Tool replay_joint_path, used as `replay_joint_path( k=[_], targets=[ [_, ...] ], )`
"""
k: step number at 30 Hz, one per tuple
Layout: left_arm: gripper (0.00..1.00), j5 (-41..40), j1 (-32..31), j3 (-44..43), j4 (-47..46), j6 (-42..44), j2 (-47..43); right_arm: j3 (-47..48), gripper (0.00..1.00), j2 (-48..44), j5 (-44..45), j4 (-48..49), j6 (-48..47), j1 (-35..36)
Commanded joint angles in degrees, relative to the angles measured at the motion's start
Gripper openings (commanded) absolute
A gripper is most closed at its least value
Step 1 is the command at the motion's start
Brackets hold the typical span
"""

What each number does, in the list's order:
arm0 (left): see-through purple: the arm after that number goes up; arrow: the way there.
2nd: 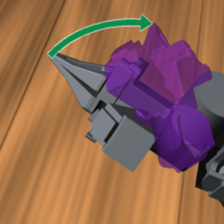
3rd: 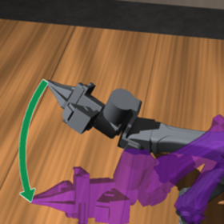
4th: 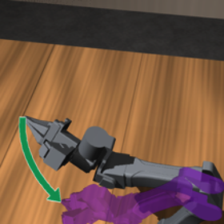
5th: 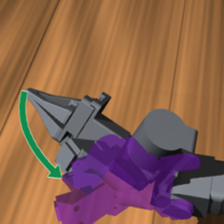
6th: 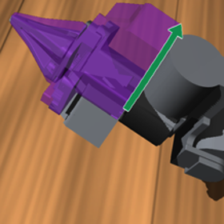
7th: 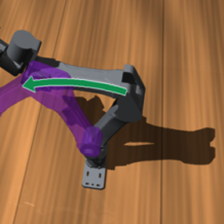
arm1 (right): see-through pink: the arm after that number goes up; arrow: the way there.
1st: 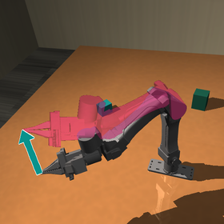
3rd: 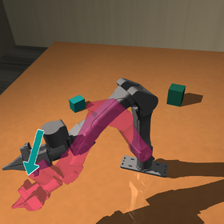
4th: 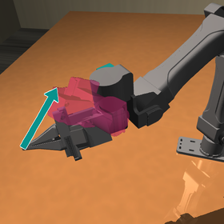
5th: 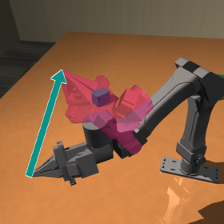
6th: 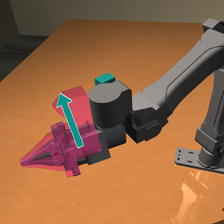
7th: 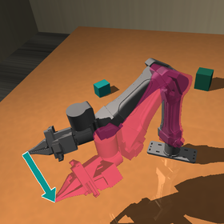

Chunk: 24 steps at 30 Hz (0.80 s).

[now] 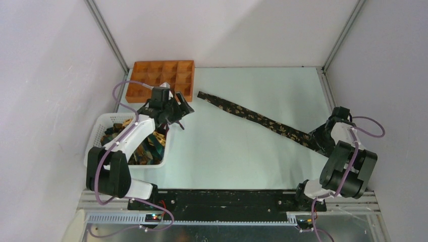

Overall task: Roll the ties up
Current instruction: Flatten out the tie at the center of the board.

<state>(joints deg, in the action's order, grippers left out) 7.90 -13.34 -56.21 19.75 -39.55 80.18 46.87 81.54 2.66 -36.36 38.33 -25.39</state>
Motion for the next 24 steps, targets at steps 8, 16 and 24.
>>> replay_joint_path(
  k=[8,16,24],
  targets=[
    [0.78,2.12,0.96,0.19,-2.4,-0.74,0.06,1.29,0.57,4.35,-3.68,6.6,-1.05,-0.26],
    [0.77,2.8,1.39,0.53,-3.01,-1.09,0.07,1.26,0.4,6.11,-5.0,8.54,-1.06,0.05],
    [0.77,3.16,1.61,0.89,-3.52,-1.32,0.08,1.28,0.07,5.6,-5.98,10.15,-1.3,0.29]
  ],
)
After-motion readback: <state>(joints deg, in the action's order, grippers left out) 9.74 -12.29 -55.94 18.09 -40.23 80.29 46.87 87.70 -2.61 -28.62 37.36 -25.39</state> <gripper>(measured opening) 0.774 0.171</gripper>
